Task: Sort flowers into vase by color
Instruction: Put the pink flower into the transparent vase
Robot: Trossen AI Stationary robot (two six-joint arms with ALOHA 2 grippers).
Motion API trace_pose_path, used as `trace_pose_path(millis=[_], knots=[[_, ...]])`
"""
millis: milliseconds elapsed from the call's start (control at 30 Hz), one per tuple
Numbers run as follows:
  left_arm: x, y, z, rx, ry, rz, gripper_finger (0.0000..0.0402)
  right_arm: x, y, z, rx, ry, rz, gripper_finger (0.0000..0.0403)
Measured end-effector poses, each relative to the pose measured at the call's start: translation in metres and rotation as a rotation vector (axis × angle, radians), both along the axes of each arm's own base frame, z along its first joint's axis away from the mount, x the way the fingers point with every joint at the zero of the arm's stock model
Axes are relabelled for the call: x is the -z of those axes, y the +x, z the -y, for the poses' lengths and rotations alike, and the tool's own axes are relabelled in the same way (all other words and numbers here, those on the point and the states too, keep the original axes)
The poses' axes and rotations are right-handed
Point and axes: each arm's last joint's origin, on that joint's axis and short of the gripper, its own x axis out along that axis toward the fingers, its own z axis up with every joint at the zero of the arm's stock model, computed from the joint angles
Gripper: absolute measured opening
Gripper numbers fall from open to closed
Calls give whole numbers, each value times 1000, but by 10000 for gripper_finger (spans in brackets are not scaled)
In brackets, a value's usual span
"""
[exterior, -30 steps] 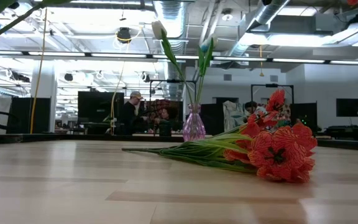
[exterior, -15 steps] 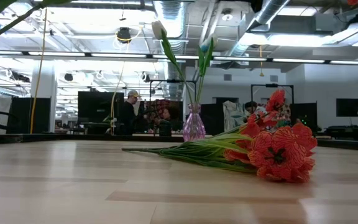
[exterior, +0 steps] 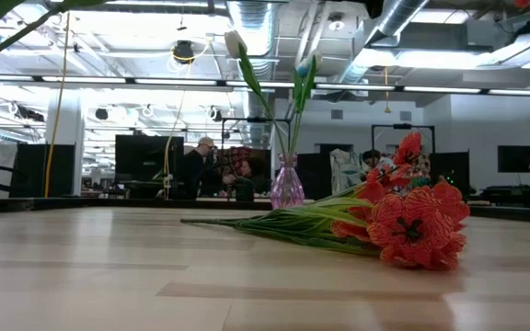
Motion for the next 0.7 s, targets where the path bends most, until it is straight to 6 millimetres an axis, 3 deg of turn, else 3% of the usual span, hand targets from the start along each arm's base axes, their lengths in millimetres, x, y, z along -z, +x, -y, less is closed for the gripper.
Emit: trace_pose_path(millis=[300,700], knots=[[-19,24,0,214,76,-68,99,0,0,0,0,-1,-2,177],[-12,49,-8,251,99,-195,99,1,0,0,0,-2,-5,177]])
